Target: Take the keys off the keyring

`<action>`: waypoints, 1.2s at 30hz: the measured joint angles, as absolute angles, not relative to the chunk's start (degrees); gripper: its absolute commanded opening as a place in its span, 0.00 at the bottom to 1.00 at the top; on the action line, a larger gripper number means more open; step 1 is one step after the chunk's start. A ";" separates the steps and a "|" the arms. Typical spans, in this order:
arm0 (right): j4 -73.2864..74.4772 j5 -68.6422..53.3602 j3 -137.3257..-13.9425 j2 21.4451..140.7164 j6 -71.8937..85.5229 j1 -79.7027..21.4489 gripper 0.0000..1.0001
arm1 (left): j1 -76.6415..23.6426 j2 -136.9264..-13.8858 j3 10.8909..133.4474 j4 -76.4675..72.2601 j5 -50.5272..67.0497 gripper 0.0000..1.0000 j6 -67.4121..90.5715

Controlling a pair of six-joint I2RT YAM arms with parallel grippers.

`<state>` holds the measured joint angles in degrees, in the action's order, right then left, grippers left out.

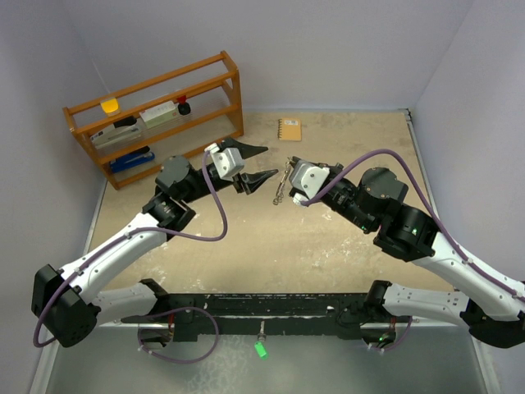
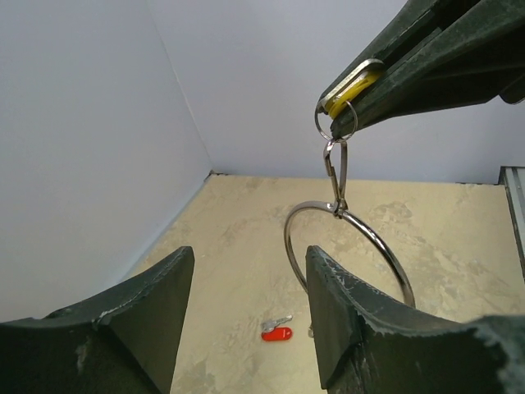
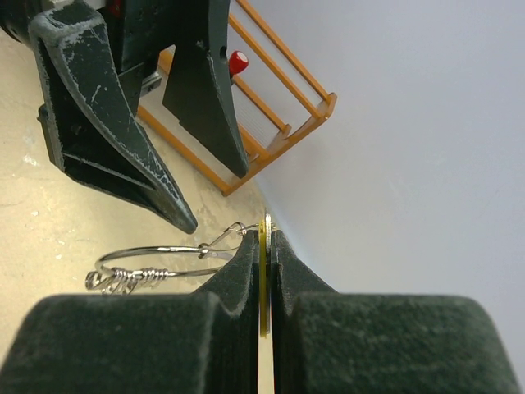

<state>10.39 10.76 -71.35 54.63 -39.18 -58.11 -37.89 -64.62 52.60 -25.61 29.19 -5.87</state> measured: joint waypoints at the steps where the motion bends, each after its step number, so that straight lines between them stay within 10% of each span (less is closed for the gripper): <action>1: 10.39 10.74 -71.35 54.63 -39.18 -58.11 0.00 | -37.87 -65.01 52.60 -26.39 29.69 0.55 -5.19; 36: 8.58 11.38 -71.79 57.58 -39.24 -58.11 0.00 | -45.87 -62.87 52.60 -25.65 20.84 0.70 9.10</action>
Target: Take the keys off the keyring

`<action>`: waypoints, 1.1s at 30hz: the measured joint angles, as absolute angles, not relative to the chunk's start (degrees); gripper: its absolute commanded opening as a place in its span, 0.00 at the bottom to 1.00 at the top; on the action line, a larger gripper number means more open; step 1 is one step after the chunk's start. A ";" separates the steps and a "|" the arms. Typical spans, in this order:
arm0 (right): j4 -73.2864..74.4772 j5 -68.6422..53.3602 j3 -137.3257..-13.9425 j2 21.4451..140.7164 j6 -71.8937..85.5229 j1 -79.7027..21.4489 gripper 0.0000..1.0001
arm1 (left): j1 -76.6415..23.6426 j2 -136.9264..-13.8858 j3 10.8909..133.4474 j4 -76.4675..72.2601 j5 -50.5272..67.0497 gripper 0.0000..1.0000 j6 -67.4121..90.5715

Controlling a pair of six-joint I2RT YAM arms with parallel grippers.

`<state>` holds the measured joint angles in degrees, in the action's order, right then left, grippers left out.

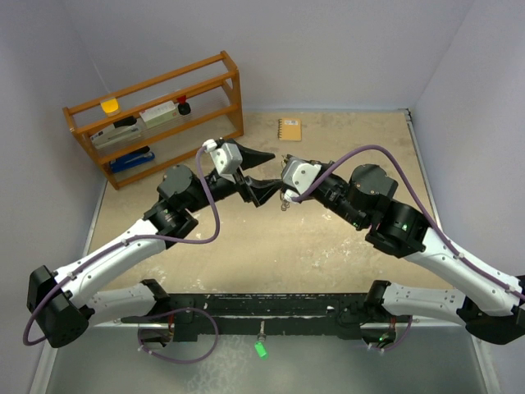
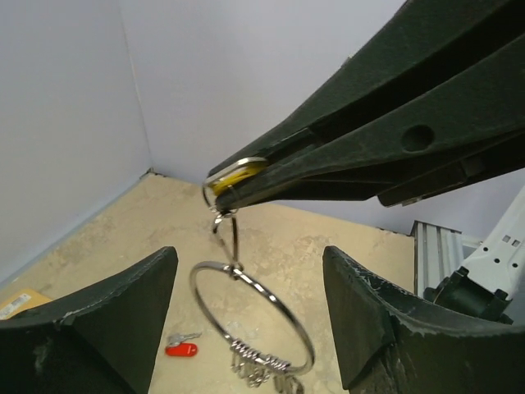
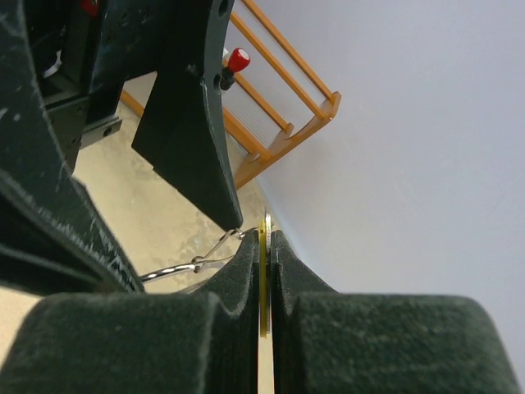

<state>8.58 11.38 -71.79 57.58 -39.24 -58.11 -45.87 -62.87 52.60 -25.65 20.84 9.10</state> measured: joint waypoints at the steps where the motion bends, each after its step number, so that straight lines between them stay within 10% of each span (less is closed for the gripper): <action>1: 8.43 11.44 -71.79 57.76 -39.24 -58.11 0.00 | -46.33 -63.02 52.60 -25.65 20.62 0.70 9.08; 13: 8.16 11.44 -71.79 58.37 -39.24 -58.11 0.00 | -48.38 -65.67 50.94 -29.56 13.02 0.73 8.84; 33: 7.22 11.44 -71.79 58.35 -39.24 -58.11 0.00 | -48.69 -67.59 46.46 -42.17 5.52 0.42 7.94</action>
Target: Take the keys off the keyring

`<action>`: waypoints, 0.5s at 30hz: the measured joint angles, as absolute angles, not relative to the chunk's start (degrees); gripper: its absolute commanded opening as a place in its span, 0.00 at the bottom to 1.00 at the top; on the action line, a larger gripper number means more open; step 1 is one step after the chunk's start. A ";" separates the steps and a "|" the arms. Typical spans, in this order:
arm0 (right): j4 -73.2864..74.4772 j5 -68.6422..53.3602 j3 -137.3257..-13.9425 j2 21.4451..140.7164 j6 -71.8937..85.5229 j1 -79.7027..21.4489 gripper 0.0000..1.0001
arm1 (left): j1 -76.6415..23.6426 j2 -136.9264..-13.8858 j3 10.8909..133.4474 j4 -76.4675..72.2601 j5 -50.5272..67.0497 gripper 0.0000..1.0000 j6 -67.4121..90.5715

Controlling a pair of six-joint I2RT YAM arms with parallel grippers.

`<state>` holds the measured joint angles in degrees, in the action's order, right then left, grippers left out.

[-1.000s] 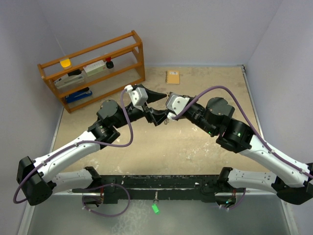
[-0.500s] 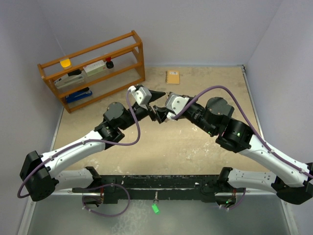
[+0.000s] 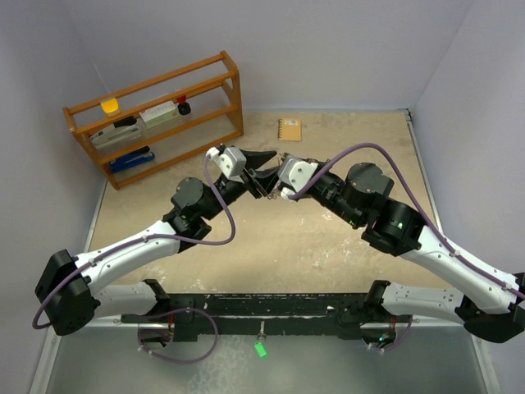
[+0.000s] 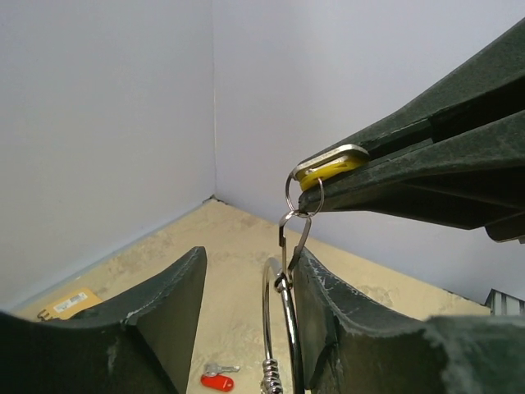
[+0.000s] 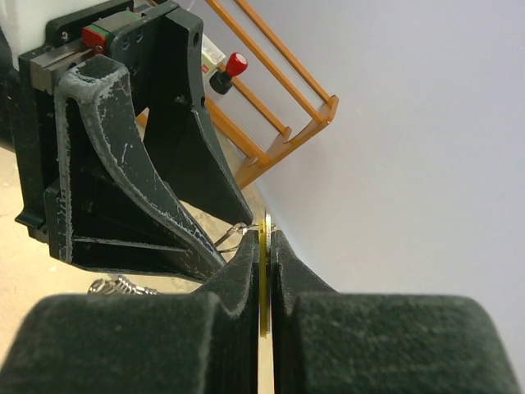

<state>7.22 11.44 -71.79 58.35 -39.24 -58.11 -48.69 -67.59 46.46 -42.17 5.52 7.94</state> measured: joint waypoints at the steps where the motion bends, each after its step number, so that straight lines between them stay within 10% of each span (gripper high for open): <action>1: 7.20 11.44 -71.79 58.35 -39.24 -58.11 0.00 | -48.77 -67.59 46.30 -42.74 5.54 0.41 7.94; 15: 6.98 11.42 -71.79 58.35 -39.22 -58.11 0.00 | -49.17 -67.59 44.97 -45.45 5.72 0.25 7.92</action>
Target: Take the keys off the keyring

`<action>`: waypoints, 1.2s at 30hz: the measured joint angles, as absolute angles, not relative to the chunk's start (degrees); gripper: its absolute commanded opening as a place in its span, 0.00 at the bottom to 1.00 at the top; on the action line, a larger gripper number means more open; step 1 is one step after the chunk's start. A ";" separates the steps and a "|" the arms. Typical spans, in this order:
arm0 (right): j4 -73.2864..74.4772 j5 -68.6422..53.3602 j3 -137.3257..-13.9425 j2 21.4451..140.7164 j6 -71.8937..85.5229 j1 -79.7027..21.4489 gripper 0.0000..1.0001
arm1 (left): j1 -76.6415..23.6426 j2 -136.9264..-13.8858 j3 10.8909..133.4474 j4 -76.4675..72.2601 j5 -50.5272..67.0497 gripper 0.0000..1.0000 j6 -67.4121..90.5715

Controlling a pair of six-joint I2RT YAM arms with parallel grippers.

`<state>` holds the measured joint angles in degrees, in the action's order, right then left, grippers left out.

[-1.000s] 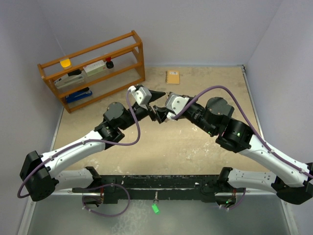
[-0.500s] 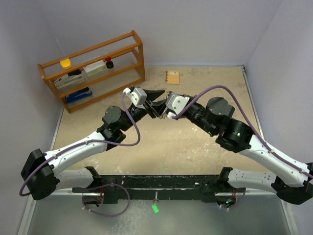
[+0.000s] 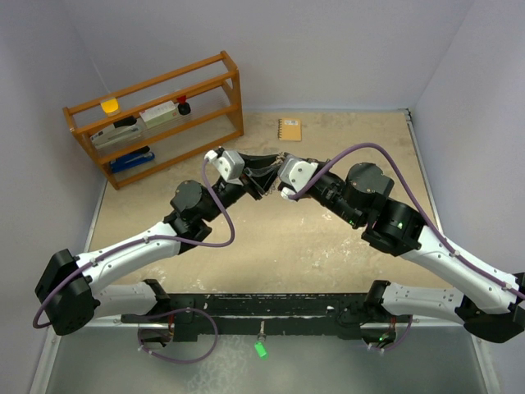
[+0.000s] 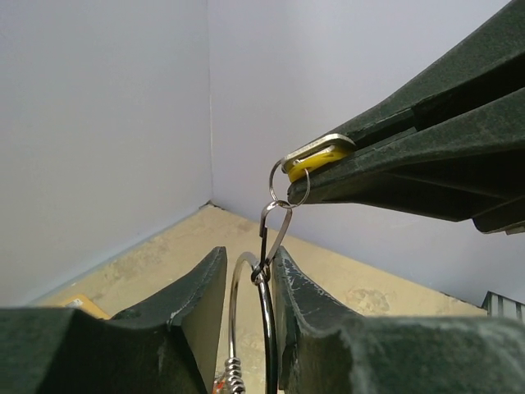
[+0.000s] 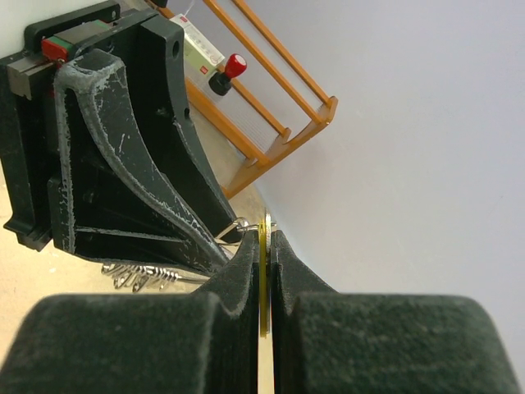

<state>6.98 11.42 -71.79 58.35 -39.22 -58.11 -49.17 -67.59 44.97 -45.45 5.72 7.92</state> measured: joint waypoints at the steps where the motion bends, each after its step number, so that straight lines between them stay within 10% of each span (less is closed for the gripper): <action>1: 6.98 11.42 -71.79 58.35 -39.22 -58.11 0.00 | -49.19 -67.59 44.86 -45.47 5.72 0.24 7.92; 14: 7.01 11.44 -71.79 58.33 -39.18 -58.11 0.00 | -49.21 -66.54 42.09 -48.73 5.52 0.49 7.73; 36: 7.09 11.40 -71.79 58.33 -39.16 -58.11 0.00 | -49.28 -68.01 41.71 -54.63 5.52 0.50 7.90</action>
<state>7.09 11.40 -71.79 58.33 -39.16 -58.11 -49.28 -68.01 41.71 -54.63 5.52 7.90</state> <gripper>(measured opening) 0.024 0.496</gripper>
